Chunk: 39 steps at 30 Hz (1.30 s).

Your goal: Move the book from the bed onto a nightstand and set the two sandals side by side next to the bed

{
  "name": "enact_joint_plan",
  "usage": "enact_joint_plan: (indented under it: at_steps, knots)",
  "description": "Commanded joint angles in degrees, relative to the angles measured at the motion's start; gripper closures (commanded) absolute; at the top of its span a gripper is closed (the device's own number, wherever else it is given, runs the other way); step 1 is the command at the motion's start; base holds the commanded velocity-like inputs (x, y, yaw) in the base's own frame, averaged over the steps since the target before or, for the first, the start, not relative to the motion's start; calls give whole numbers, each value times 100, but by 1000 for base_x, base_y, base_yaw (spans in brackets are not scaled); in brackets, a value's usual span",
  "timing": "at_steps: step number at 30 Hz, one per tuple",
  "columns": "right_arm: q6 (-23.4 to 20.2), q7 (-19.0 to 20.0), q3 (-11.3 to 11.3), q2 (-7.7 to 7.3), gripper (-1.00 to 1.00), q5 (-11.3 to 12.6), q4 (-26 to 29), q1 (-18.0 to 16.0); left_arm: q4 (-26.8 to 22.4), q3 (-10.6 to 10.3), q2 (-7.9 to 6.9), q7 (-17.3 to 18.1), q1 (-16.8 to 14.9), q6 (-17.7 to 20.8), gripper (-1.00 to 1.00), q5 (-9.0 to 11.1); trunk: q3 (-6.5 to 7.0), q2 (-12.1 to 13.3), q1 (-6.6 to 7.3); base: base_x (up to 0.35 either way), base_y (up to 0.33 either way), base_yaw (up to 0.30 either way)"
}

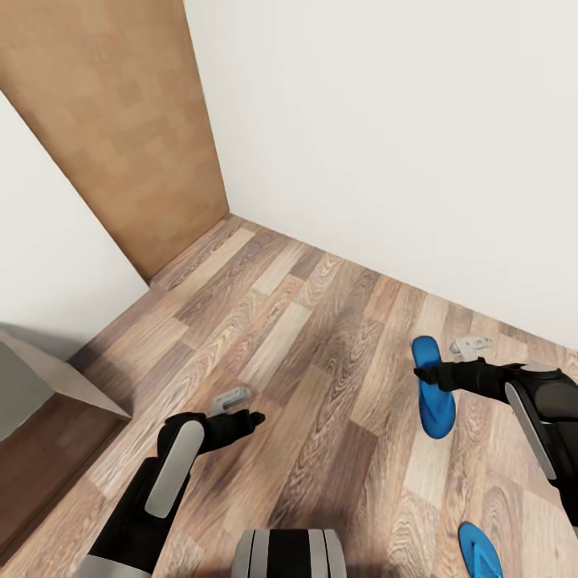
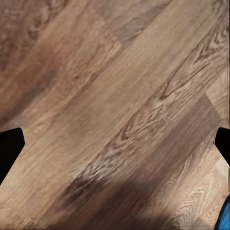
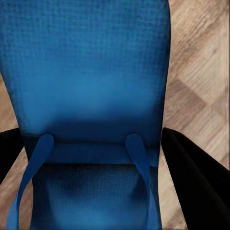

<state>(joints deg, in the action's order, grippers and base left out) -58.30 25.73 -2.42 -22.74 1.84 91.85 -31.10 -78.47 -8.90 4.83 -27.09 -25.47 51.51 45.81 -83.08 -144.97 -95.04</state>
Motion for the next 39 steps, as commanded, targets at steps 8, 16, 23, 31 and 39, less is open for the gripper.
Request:
enact_joint_plan:
  at_steps: [8, 16, 23, 31, 39]
  knots:
    - [-41, 1, -133, 13, 100, 16, 1, -2, -3, -7, -11, -59, -2, 8, -100, 68, 41, 1, 6, 0, 0, -270]
    - [-43, 1, -170, 15, 100, 19, -1, -2, 168, -39, -27, -59, 6, -89, -100, 12, 41, 1, 6, -114, 92, -270]
    - [-46, 0, -236, -1, 100, 28, -1, -3, 194, -39, -13, -62, 5, -103, -100, 32, 41, 1, 6, -82, 85, -270]
    - [-49, 1, -381, 7, 100, 31, -1, -2, 199, -34, -12, -66, -8, -101, -100, 22, 218, 12, 26, -13, 14, -270]
    - [-49, 0, -412, 14, 100, 27, -1, -2, 252, -4, -47, -68, -11, -105, -100, 7, 396, 23, 47, -2, 2, -270]
